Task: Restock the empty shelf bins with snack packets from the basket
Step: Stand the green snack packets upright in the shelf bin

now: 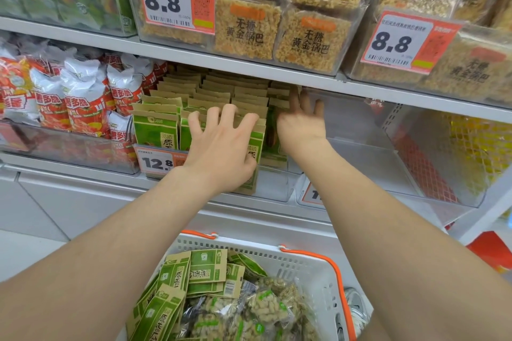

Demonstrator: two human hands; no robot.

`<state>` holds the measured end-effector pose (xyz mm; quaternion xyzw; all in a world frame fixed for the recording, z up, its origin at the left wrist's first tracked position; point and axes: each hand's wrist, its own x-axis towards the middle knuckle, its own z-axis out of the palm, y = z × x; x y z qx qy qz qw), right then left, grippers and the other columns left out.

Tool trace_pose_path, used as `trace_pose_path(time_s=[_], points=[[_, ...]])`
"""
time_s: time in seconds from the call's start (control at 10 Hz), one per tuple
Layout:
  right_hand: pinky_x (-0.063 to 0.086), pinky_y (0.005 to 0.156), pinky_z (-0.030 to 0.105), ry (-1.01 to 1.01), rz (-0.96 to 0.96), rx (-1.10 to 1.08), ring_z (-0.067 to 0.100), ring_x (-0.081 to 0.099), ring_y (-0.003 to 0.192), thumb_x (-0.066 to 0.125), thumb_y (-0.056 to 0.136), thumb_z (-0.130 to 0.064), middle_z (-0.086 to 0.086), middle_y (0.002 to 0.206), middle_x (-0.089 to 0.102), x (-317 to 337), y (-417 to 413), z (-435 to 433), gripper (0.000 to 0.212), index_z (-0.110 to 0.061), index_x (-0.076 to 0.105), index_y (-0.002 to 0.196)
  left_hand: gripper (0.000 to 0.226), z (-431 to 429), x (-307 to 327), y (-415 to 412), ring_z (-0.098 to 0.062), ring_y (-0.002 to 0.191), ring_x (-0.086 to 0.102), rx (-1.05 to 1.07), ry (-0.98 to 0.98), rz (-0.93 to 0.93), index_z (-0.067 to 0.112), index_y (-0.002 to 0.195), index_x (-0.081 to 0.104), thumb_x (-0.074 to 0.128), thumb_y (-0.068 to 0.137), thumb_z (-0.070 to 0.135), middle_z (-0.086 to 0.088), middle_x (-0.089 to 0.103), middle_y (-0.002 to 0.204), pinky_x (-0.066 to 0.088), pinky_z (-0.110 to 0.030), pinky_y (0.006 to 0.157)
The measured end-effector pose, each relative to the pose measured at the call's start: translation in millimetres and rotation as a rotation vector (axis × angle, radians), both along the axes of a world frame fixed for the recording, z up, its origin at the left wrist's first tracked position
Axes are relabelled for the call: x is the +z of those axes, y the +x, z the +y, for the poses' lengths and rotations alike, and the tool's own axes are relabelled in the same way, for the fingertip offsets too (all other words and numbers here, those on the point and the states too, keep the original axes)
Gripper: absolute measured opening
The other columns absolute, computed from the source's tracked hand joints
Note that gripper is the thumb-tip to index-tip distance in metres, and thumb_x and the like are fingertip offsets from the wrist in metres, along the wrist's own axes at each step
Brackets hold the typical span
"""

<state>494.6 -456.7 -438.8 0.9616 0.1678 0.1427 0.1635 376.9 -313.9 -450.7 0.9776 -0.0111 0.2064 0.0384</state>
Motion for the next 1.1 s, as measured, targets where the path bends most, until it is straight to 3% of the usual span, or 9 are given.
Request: trace_pose_path(time_s=[0.1, 0.2, 0.4, 0.5, 0.6, 0.7, 0.9, 1.0, 1.1], points=[[0.022, 0.12, 0.058, -0.048, 0.023, -0.006, 0.04, 0.036, 0.142, 0.074, 0.087, -0.028, 0.022, 0.153, 0.039, -2, -2, 0, 0.052, -0.021, 0.063, 0.136, 0.073, 2, 1, 0, -0.035, 0.135, 0.034, -0.018, 0.005, 0.017, 0.031, 0.153, 0.032, 0.064, 0.087, 0.041, -0.009, 0.033, 0.149, 0.02, -0.065, 0.114], [0.023, 0.12, 0.058, -0.072, 0.06, -0.002, 0.04, 0.046, 0.134, 0.075, 0.084, -0.021, 0.017, 0.137, 0.054, -1, -5, 5, 0.061, -0.019, 0.055, 0.141, 0.073, 2, 2, 0, -0.036, 0.136, 0.034, -0.022, 0.005, 0.024, 0.031, 0.152, 0.031, 0.063, 0.088, 0.04, -0.01, 0.033, 0.15, 0.02, -0.065, 0.114], [0.001, 0.124, 0.066, -0.36, 0.293, -0.046, 0.036, 0.038, 0.148, 0.065, 0.096, -0.03, 0.002, 0.141, 0.062, 2, -11, 13, 0.047, -0.026, 0.056, 0.142, 0.072, -2, 2, -1, -0.036, 0.137, 0.034, -0.022, 0.001, 0.024, 0.031, 0.153, 0.032, 0.063, 0.089, 0.042, -0.01, 0.033, 0.15, 0.018, -0.067, 0.116], [0.008, 0.124, 0.063, -0.391, 0.355, -0.048, 0.035, 0.036, 0.149, 0.065, 0.097, -0.037, 0.001, 0.145, 0.058, -9, -6, 17, 0.046, -0.03, 0.056, 0.141, 0.072, -1, 2, -1, -0.036, 0.137, 0.034, -0.025, -0.003, 0.024, 0.031, 0.153, 0.032, 0.063, 0.089, 0.042, -0.01, 0.034, 0.15, 0.018, -0.067, 0.116], [0.015, 0.122, 0.063, -0.391, 0.424, -0.038, 0.035, 0.033, 0.15, 0.067, 0.093, -0.049, 0.001, 0.152, 0.053, -21, 6, 19, 0.063, -0.03, 0.047, 0.15, 0.073, 0, 0, -1, -0.036, 0.136, 0.034, -0.03, -0.003, 0.023, 0.031, 0.153, 0.032, 0.063, 0.088, 0.041, -0.01, 0.034, 0.149, 0.018, -0.067, 0.116], [0.009, 0.122, 0.066, -0.386, 0.422, -0.041, 0.038, 0.024, 0.155, 0.075, 0.082, -0.063, 0.006, 0.163, 0.038, -26, 16, 21, 0.098, -0.025, 0.03, 0.16, 0.073, 2, -1, 0, -0.036, 0.136, 0.034, -0.041, -0.003, 0.022, 0.032, 0.154, 0.031, 0.063, 0.088, 0.041, -0.009, 0.034, 0.149, 0.018, -0.066, 0.115], [-0.007, 0.121, 0.072, -0.35, 0.277, -0.121, 0.045, -0.008, 0.158, 0.057, 0.096, -0.051, 0.021, 0.173, -0.003, -23, 12, 22, 0.098, -0.015, 0.0, 0.166, 0.073, 4, 0, 1, -0.036, 0.136, 0.033, -0.041, 0.002, 0.027, 0.033, 0.153, 0.03, 0.063, 0.089, 0.041, -0.009, 0.034, 0.149, 0.018, -0.066, 0.115], [0.0, 0.121, 0.073, -0.296, 0.166, -0.155, 0.044, 0.02, 0.153, 0.065, 0.091, -0.04, 0.023, 0.16, 0.031, -12, 4, 26, 0.089, -0.008, 0.019, 0.16, 0.073, 3, 0, 1, -0.036, 0.135, 0.034, -0.041, 0.002, 0.026, 0.032, 0.153, 0.031, 0.064, 0.088, 0.042, -0.009, 0.034, 0.149, 0.019, -0.066, 0.115], [0.021, 0.121, 0.063, -0.08, -0.004, -0.108, 0.04, 0.046, 0.137, 0.065, 0.091, -0.017, 0.019, 0.138, 0.059, 5, 7, 23, 0.061, -0.006, 0.038, 0.144, 0.074, 3, 0, 0, -0.035, 0.135, 0.034, -0.04, 0.002, 0.022, 0.033, 0.153, 0.031, 0.064, 0.088, 0.042, -0.009, 0.034, 0.148, 0.019, -0.066, 0.115]])
